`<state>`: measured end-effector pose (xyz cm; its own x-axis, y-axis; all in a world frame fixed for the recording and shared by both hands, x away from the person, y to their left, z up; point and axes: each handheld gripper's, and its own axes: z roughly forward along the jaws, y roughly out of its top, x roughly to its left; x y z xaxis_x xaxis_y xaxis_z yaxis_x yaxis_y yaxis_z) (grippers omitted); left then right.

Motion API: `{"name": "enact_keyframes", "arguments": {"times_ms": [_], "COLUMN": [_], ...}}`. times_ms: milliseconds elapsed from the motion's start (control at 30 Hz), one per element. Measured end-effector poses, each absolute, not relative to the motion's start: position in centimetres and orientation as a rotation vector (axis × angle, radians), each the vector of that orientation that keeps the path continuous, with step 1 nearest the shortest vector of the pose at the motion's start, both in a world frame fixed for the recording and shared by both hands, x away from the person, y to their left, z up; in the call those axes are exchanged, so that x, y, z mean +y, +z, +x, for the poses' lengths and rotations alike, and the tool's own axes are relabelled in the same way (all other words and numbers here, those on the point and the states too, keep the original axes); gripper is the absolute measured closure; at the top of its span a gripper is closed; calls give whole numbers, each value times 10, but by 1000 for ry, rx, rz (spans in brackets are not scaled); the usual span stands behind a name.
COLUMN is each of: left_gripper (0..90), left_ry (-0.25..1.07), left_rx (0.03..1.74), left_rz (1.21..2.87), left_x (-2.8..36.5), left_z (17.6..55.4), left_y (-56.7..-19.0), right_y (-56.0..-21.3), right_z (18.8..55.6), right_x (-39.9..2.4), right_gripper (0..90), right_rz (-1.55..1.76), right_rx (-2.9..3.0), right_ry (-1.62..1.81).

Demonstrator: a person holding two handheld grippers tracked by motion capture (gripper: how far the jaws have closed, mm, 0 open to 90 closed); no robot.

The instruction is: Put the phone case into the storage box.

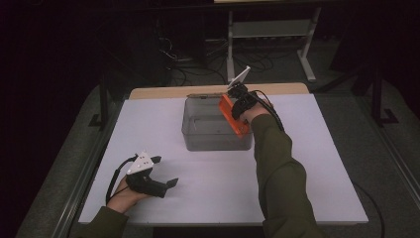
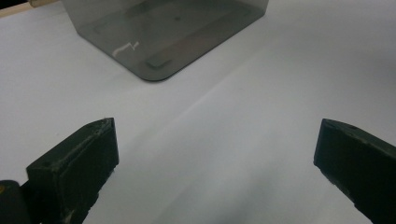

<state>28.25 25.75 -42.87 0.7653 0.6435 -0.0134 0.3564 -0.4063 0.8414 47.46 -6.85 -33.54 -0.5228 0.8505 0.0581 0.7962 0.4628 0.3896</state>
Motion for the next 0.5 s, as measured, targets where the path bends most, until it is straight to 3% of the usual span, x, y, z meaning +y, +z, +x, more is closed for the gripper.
{"name": "enact_keyframes", "arguments": {"times_ms": [500], "left_gripper": [0], "left_ry": [389], "left_rx": [750], "left_rz": [2038], "left_x": [257], "left_z": [283], "left_y": [-429], "right_y": [-344], "right_z": [482], "right_x": [-71], "right_gripper": [789], "right_rz": [1618], "right_rx": [2525], "right_ry": [496]}}
